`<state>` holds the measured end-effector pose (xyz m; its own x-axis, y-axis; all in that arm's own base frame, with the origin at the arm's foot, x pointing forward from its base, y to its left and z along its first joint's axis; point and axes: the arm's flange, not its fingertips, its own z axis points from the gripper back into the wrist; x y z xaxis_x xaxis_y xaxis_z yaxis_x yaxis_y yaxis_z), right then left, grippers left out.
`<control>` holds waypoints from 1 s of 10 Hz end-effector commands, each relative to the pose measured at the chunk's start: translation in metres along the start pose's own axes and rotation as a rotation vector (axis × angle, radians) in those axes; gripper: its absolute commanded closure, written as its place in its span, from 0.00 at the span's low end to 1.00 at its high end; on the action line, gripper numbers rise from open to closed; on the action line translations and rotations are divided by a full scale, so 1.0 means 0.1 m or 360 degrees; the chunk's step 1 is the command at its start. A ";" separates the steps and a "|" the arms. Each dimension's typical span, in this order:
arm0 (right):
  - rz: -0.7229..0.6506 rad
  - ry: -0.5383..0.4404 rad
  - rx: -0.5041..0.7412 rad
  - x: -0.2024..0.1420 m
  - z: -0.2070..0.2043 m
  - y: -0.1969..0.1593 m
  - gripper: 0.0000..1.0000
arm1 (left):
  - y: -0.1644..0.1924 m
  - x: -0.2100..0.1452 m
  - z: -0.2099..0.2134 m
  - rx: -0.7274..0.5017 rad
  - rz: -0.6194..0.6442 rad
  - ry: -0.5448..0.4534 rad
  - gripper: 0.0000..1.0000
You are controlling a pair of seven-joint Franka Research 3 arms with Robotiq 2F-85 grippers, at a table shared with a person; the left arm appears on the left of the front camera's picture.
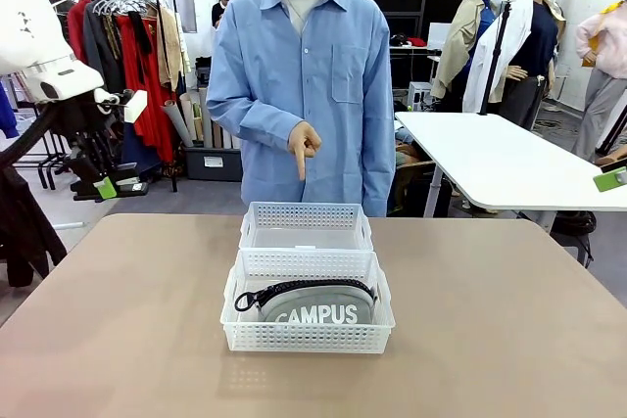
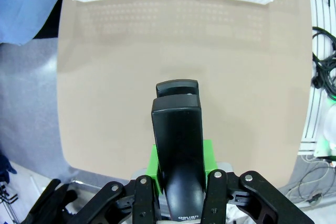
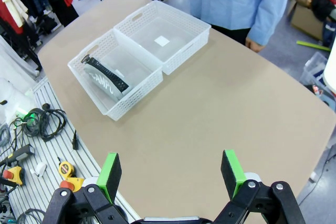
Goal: Distribute items into two baskets.
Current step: Place the picked Stapler into the Organizing basket as instructed by the person.
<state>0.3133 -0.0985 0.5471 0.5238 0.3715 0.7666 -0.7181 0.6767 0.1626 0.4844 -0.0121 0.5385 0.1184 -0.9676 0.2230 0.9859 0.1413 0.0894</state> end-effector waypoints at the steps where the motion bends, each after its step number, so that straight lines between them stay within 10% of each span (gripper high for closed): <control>1: 0.0014 -0.0029 0.0017 0.01 0.01 0.00 0.00 | 0.03 -0.02 0.05 0.0000 -0.0005 0.0014 0.97; 10: 0.0014 -0.0029 0.0017 0.01 0.01 0.00 0.00 | 0.51 0.59 -0.13 -0.0073 -0.0304 -0.0015 0.97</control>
<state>0.3133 -0.0986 0.5471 0.5238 0.3715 0.7665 -0.7180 0.6768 0.1627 0.5314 -0.0627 0.5363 -0.0419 -0.9775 0.2069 0.9949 -0.0217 0.0989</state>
